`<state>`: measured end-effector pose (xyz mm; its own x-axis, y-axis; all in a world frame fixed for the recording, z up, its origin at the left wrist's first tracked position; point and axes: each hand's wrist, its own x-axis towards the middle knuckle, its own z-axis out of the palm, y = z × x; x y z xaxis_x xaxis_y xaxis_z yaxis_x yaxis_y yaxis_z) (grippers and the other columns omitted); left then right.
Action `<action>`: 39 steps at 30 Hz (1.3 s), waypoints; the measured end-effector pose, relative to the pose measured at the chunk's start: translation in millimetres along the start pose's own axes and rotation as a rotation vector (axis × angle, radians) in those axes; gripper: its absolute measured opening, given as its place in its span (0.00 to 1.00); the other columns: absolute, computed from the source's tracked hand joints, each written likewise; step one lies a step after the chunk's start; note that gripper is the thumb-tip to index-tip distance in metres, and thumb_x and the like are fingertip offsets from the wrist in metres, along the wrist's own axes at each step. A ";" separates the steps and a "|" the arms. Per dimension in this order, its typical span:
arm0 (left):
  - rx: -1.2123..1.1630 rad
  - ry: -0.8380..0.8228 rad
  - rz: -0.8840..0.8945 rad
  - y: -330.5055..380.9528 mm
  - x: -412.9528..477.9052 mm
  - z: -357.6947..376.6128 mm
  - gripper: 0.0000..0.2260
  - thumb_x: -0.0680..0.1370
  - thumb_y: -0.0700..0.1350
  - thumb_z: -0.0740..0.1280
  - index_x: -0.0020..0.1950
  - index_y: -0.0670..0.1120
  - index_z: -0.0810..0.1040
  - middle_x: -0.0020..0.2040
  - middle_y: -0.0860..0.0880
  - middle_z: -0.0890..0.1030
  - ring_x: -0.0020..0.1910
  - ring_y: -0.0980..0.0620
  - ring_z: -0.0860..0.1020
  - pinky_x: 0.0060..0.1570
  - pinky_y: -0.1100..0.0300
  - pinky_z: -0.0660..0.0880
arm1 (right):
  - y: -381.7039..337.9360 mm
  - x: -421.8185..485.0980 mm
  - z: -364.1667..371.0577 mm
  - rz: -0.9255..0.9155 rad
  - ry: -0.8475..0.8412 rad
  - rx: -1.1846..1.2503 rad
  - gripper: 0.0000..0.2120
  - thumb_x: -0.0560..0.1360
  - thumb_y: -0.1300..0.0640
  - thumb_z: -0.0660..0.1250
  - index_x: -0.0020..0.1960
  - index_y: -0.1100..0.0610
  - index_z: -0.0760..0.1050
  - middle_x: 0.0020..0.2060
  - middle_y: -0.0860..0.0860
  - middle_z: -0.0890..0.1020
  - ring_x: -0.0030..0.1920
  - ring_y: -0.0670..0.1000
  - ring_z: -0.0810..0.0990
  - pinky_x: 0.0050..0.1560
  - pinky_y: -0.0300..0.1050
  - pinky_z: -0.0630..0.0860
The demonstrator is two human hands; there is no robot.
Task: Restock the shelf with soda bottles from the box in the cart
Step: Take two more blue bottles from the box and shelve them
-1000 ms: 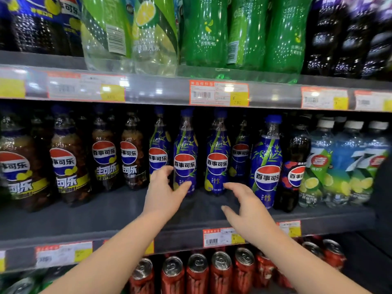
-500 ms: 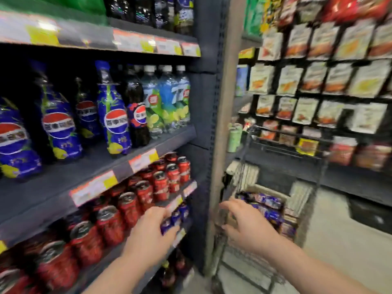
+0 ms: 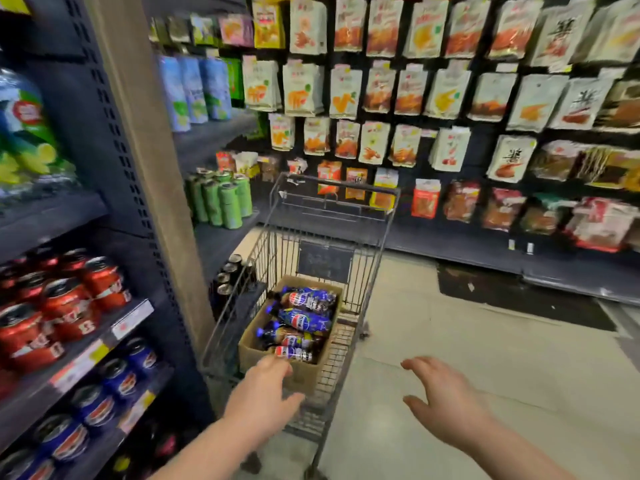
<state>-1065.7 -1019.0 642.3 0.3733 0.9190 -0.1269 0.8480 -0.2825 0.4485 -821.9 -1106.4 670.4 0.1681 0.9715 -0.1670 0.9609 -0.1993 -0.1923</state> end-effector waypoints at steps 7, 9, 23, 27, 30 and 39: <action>-0.036 -0.040 -0.090 68.7 67.9 51.4 0.18 0.73 0.55 0.66 0.61 0.51 0.72 0.62 0.53 0.71 0.61 0.52 0.72 0.60 0.56 0.71 | 80.3 74.8 -19.3 -0.076 -0.078 -0.068 0.24 0.75 0.48 0.60 0.71 0.48 0.62 0.70 0.47 0.68 0.70 0.50 0.66 0.69 0.44 0.63; -0.025 -0.034 -0.129 68.7 81.4 54.1 0.18 0.73 0.56 0.66 0.60 0.51 0.73 0.61 0.53 0.71 0.60 0.52 0.72 0.60 0.55 0.72 | 85.1 99.7 -20.2 -0.110 -0.099 -0.072 0.24 0.75 0.48 0.60 0.71 0.48 0.62 0.70 0.47 0.68 0.70 0.50 0.66 0.69 0.44 0.63; -0.049 -0.066 -0.387 3.4 235.3 70.0 0.18 0.74 0.55 0.65 0.61 0.51 0.71 0.62 0.51 0.72 0.61 0.49 0.72 0.58 0.52 0.73 | 77.7 299.9 -22.1 -0.286 -0.172 -0.191 0.24 0.75 0.48 0.61 0.69 0.47 0.64 0.68 0.46 0.70 0.69 0.49 0.67 0.68 0.44 0.64; -0.034 -0.069 -0.415 -9.4 280.8 67.2 0.22 0.74 0.53 0.64 0.66 0.50 0.68 0.63 0.50 0.71 0.63 0.48 0.70 0.58 0.52 0.73 | 70.8 359.2 -18.6 -0.312 -0.196 -0.236 0.23 0.75 0.48 0.61 0.69 0.48 0.64 0.66 0.47 0.71 0.67 0.51 0.69 0.66 0.45 0.66; -0.023 -0.091 -0.469 -21.6 301.5 74.3 0.24 0.74 0.53 0.64 0.69 0.50 0.66 0.64 0.50 0.70 0.63 0.47 0.70 0.58 0.52 0.73 | 60.5 400.2 -6.2 -0.377 -0.257 -0.270 0.24 0.74 0.49 0.61 0.70 0.48 0.64 0.67 0.48 0.71 0.67 0.52 0.69 0.67 0.45 0.66; 0.043 -0.165 -0.782 -57.1 354.8 126.9 0.31 0.74 0.59 0.62 0.72 0.48 0.58 0.65 0.45 0.69 0.64 0.44 0.70 0.61 0.49 0.71 | 33.9 542.6 52.9 -0.651 -0.411 -0.377 0.22 0.73 0.51 0.61 0.67 0.50 0.68 0.61 0.50 0.76 0.61 0.53 0.75 0.60 0.45 0.72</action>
<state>-934.0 -711.6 459.4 -0.2871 0.8035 -0.5215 0.8996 0.4132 0.1415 -709.8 -592.8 522.1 -0.4655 0.7397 -0.4859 0.8595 0.5087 -0.0490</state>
